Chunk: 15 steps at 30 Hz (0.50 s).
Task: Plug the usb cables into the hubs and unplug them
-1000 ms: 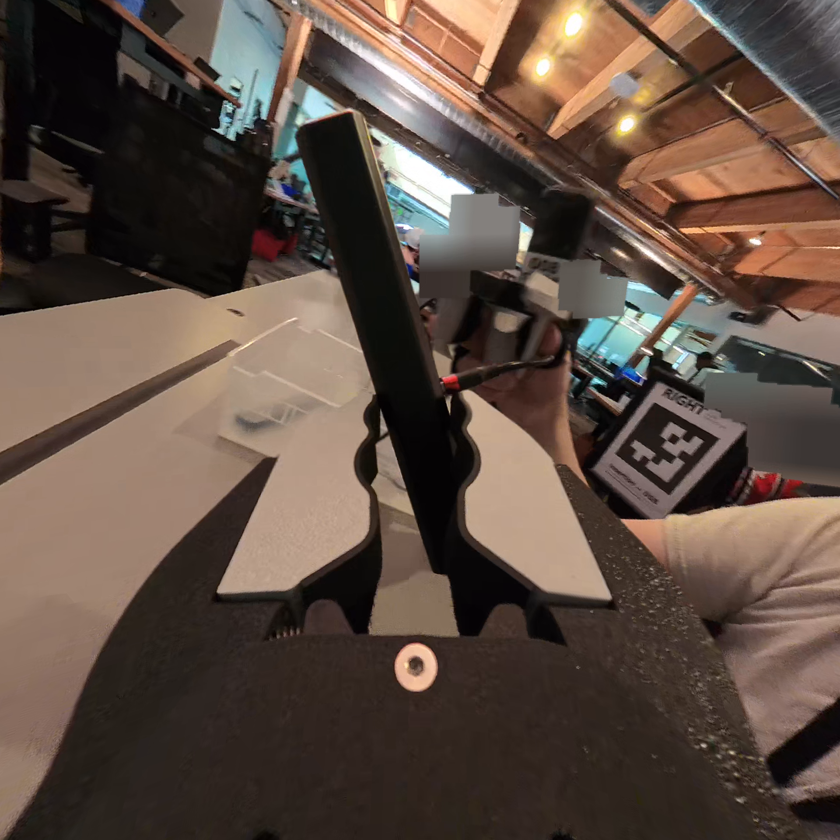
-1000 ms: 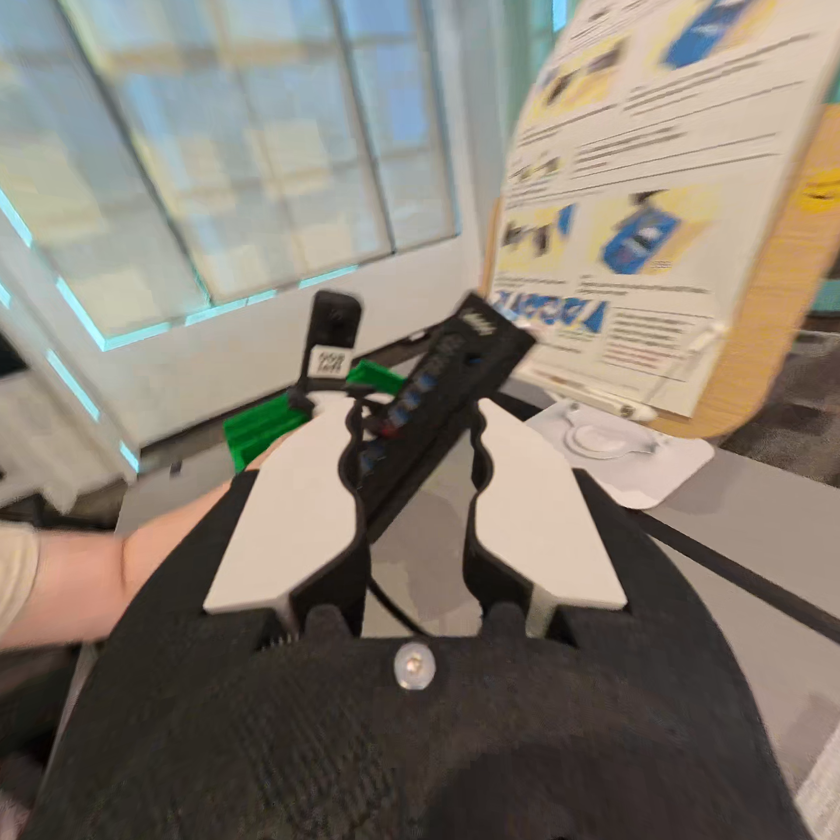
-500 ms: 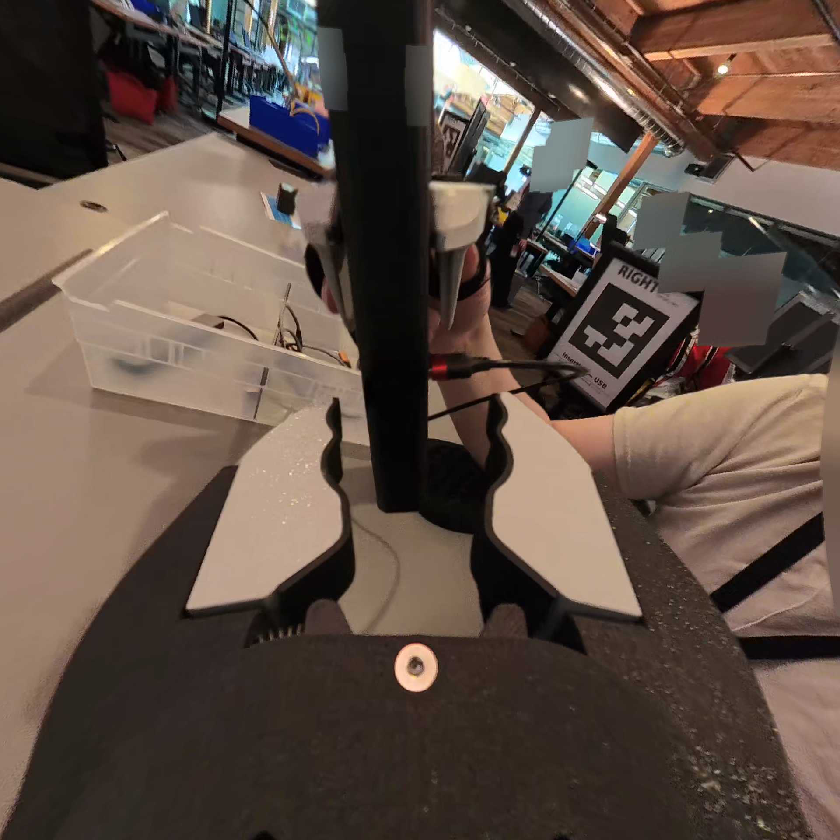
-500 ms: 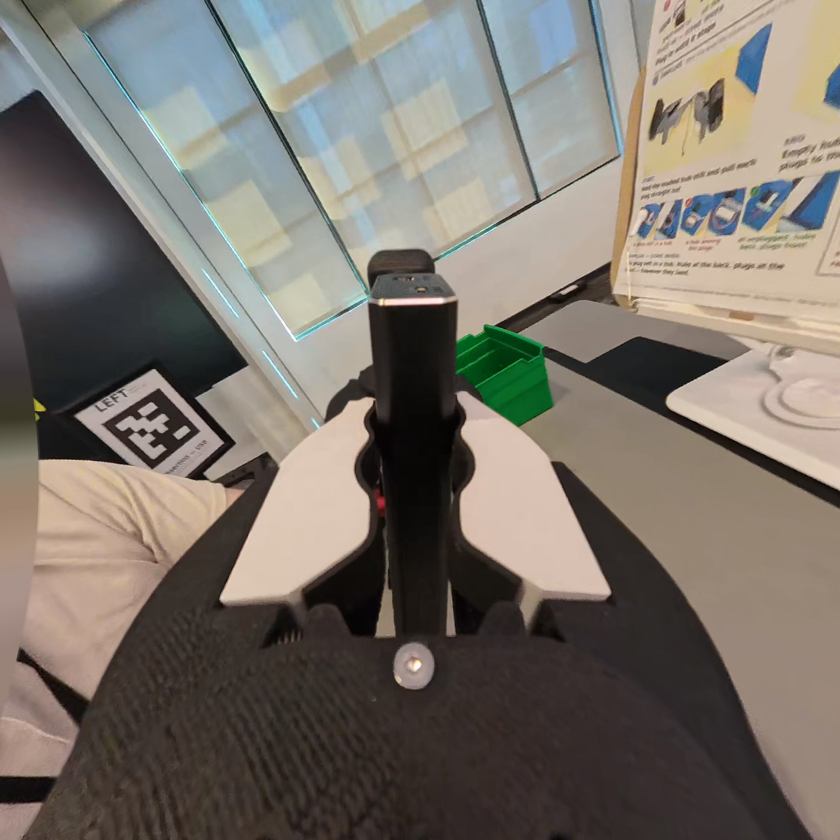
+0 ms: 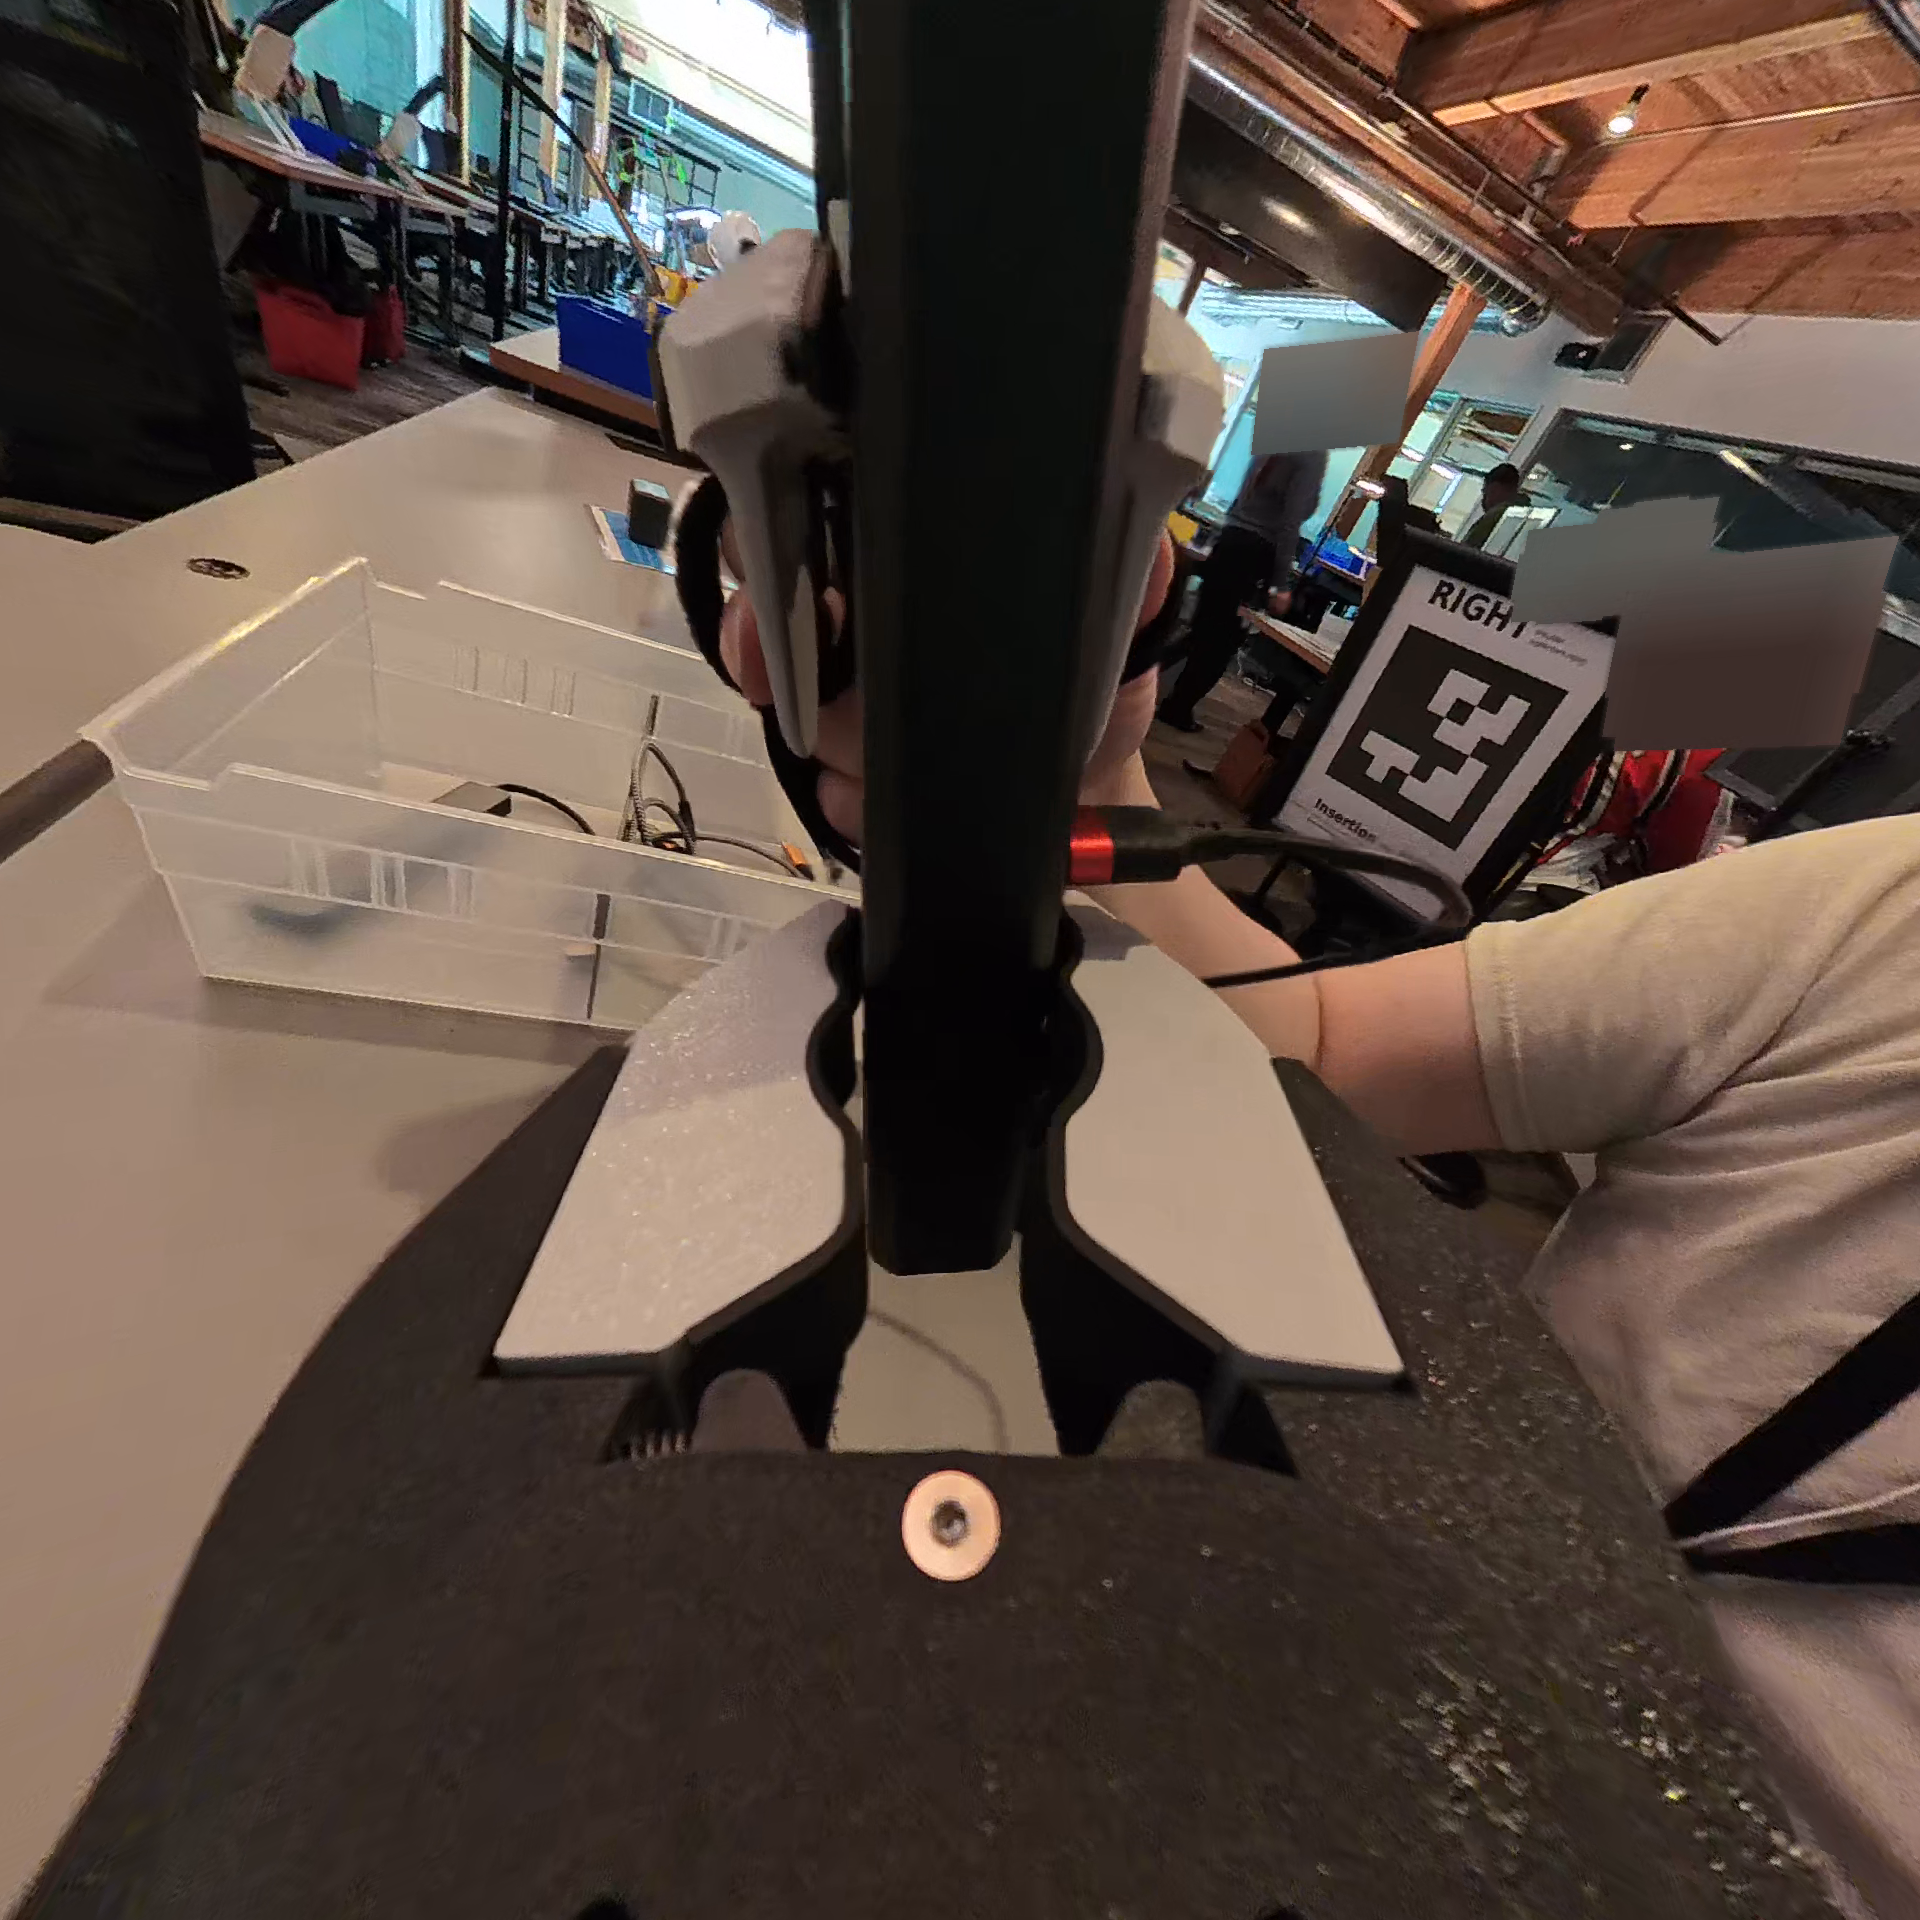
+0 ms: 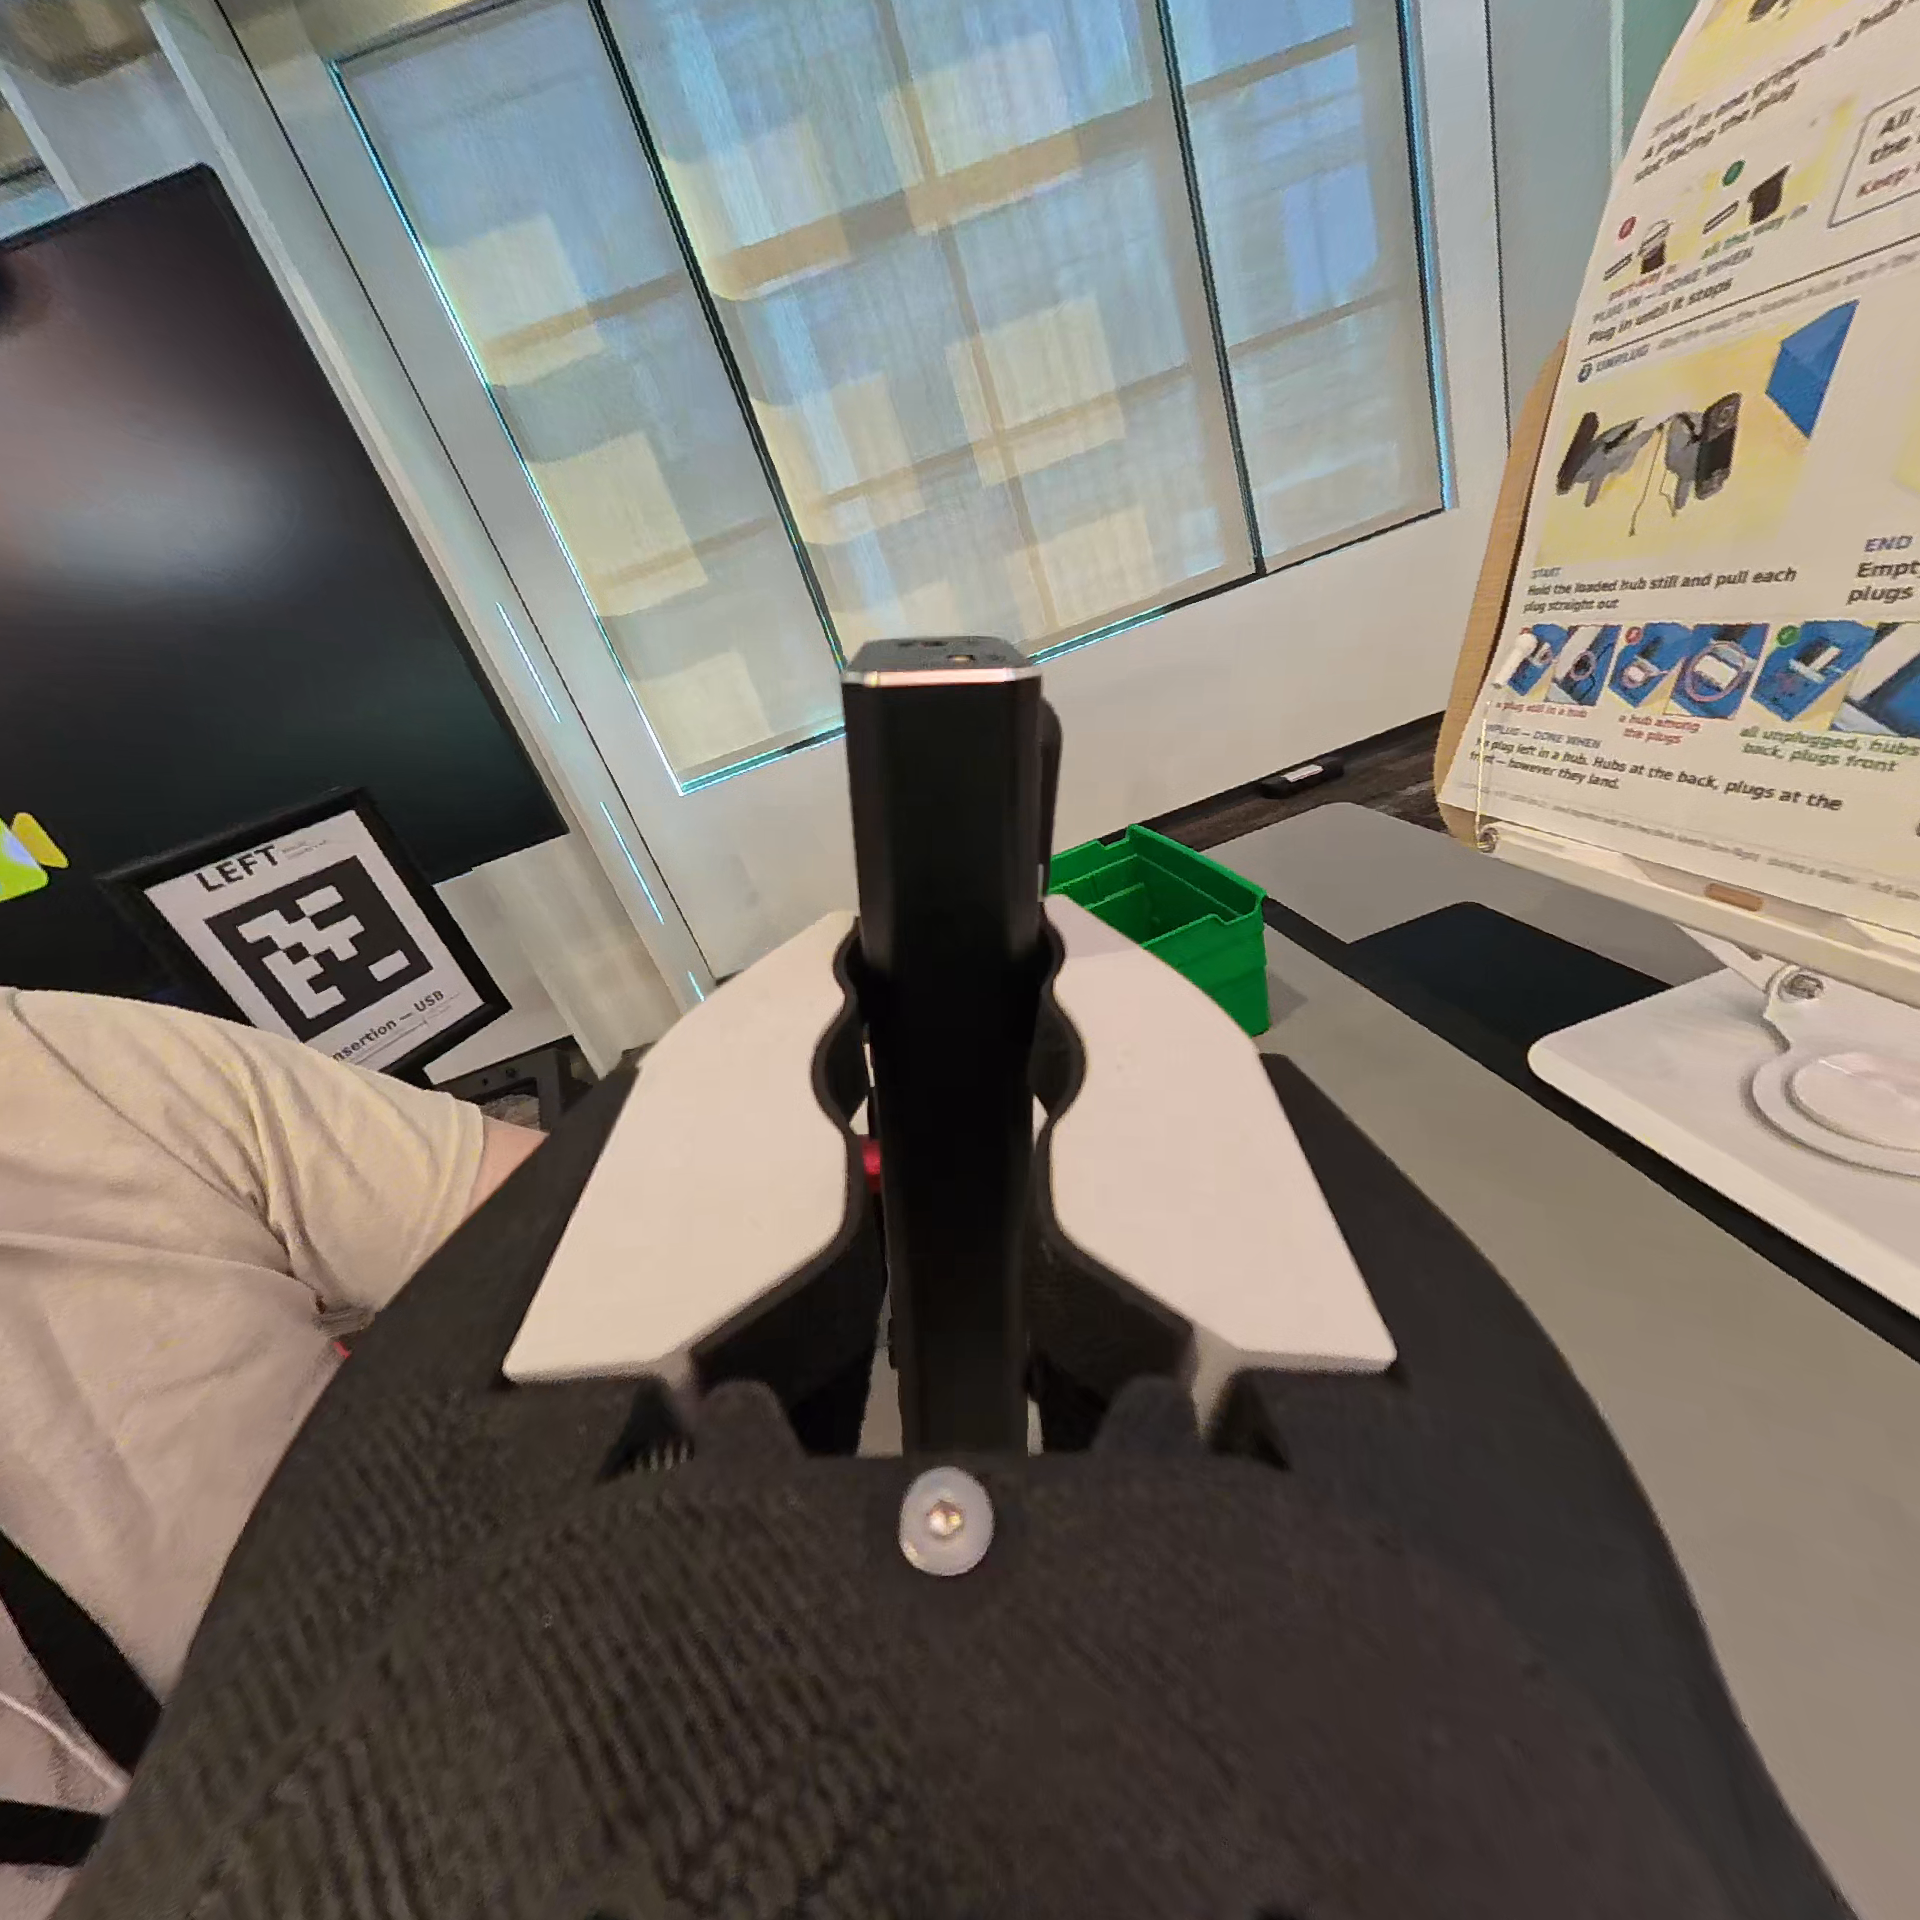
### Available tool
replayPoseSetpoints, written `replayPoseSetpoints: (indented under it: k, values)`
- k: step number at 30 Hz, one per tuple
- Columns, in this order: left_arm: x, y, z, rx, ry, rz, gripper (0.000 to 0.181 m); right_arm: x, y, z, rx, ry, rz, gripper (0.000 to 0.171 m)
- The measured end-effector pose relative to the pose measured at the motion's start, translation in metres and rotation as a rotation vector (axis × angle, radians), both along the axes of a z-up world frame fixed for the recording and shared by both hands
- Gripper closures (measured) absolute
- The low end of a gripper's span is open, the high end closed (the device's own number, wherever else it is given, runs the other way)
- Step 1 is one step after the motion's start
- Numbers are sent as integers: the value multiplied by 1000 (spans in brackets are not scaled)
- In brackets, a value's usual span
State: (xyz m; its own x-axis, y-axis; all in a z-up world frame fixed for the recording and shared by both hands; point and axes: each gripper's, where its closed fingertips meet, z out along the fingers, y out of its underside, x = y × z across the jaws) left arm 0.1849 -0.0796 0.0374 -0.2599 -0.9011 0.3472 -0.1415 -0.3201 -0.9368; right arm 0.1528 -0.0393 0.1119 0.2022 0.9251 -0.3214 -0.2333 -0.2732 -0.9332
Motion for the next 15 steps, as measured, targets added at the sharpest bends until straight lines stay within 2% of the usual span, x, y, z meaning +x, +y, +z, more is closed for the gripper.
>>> replayPoseSetpoints:
  k: [7,9,10,13,15]
  values:
    - [4,14,-4,100,26,149,152,4,8,4,20,27,-67,138]
    - [4,19,-4,97,21,178,152,11,13,9,44,14,-157,121]
    - [2,23,-3,93,13,196,152,17,16,12,47,-11,-223,118]
    - [-9,44,3,137,-2,322,152,33,11,30,148,-138,-452,119]
    - [-23,65,8,229,11,486,152,29,-3,42,252,-240,-568,120]
